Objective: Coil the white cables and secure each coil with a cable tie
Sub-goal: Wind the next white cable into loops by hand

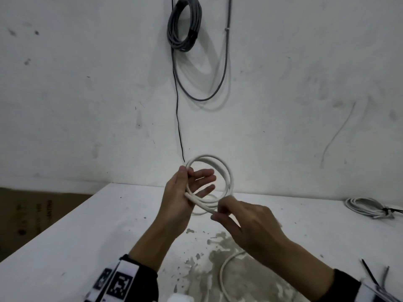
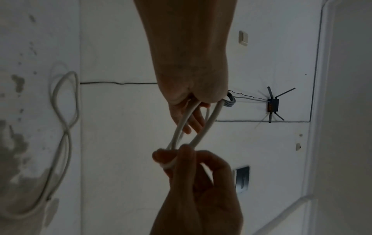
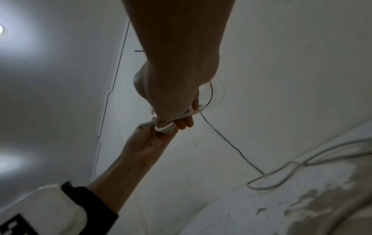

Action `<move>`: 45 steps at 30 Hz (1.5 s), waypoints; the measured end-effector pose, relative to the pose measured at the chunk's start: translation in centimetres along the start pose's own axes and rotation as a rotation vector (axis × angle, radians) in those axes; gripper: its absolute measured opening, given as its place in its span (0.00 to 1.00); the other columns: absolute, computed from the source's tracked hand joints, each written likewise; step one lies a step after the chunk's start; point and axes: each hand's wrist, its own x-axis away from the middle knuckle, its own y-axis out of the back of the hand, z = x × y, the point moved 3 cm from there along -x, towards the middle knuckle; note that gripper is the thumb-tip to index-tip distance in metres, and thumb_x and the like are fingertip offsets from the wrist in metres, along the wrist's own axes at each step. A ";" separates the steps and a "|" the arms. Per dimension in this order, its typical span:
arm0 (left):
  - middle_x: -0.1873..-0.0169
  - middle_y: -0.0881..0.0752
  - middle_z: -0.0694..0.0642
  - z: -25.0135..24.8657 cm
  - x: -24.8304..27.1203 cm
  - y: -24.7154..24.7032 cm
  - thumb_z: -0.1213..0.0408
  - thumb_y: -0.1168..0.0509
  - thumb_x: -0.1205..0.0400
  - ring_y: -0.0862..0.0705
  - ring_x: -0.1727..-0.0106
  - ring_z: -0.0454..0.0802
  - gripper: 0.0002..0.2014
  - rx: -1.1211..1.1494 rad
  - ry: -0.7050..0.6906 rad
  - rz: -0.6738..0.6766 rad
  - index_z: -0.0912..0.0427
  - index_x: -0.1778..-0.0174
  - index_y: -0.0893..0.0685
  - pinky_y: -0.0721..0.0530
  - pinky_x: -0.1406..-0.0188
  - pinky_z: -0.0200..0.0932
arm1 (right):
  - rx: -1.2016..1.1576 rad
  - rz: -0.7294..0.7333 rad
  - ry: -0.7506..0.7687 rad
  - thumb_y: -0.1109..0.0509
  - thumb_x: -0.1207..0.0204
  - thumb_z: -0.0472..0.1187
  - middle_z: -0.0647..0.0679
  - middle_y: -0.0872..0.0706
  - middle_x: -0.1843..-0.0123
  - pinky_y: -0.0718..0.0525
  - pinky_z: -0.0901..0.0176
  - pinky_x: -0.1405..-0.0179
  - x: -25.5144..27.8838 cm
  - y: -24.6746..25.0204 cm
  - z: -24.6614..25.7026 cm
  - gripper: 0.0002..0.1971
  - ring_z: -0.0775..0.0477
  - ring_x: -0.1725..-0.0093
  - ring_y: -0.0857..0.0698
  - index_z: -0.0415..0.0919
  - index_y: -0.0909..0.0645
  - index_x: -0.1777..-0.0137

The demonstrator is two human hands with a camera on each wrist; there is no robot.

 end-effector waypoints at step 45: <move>0.76 0.32 0.49 2.1 1.0 -2.7 0.55 0.48 0.15 0.38 0.84 0.40 0.20 -0.259 0.409 0.364 0.67 0.47 0.18 0.35 0.84 0.33 | -0.570 -0.140 -0.780 0.41 0.18 0.46 0.41 0.27 0.77 0.26 0.61 0.91 0.0 3.3 -2.8 0.21 0.44 0.88 0.25 0.27 0.23 0.63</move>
